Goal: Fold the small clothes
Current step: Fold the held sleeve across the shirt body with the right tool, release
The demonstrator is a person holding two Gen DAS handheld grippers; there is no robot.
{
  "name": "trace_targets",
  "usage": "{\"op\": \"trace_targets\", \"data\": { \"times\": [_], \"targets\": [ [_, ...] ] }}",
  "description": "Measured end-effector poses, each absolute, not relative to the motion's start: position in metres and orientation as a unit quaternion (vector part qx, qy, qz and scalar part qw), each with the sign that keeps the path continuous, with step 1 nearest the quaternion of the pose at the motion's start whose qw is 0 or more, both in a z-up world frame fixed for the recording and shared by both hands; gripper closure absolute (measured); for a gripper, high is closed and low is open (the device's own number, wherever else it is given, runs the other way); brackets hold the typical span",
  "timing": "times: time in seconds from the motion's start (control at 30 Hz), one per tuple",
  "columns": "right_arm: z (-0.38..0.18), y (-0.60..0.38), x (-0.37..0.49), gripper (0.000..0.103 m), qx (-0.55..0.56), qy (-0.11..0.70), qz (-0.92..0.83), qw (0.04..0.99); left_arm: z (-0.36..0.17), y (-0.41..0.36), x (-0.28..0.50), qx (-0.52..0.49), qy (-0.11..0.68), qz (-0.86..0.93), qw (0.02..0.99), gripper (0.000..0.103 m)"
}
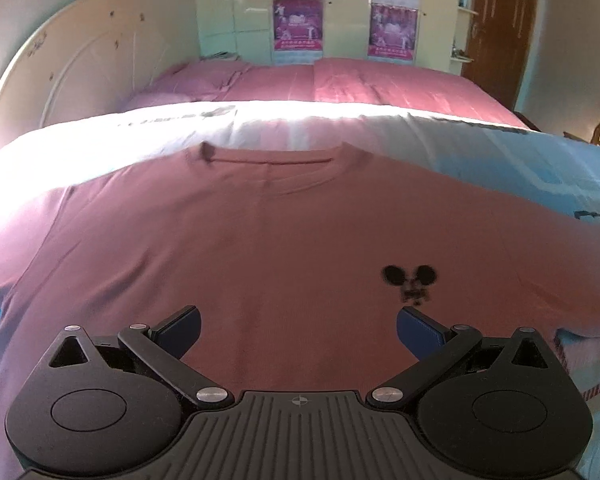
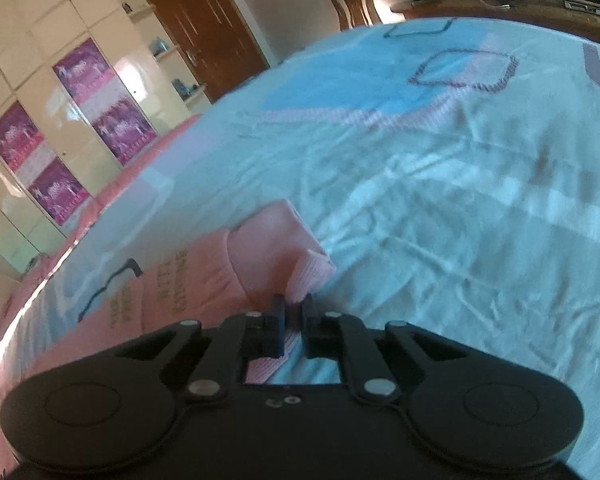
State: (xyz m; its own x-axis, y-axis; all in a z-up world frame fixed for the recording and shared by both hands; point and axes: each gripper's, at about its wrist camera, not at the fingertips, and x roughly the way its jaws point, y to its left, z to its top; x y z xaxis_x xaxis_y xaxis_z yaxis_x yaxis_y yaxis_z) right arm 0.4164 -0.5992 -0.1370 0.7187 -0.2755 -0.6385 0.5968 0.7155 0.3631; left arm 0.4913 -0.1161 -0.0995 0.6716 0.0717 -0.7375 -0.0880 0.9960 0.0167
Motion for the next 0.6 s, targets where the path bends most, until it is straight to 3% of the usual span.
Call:
{"op": "trace_targets", "data": {
  "times": [0.23,0.6],
  "targets": [
    [-0.095,-0.535,0.443,0.096,0.202,0.261,-0.205,0.921,-0.098,-0.043,0.475,-0.042,0.384,0.069,0.92,0.0],
    [-0.083,-0.266,0.505,0.096,0.067,0.294,0.02,0.953,-0.107,0.072,0.48,-0.082,0.37,0.033,0.925,0.0]
  ]
}}
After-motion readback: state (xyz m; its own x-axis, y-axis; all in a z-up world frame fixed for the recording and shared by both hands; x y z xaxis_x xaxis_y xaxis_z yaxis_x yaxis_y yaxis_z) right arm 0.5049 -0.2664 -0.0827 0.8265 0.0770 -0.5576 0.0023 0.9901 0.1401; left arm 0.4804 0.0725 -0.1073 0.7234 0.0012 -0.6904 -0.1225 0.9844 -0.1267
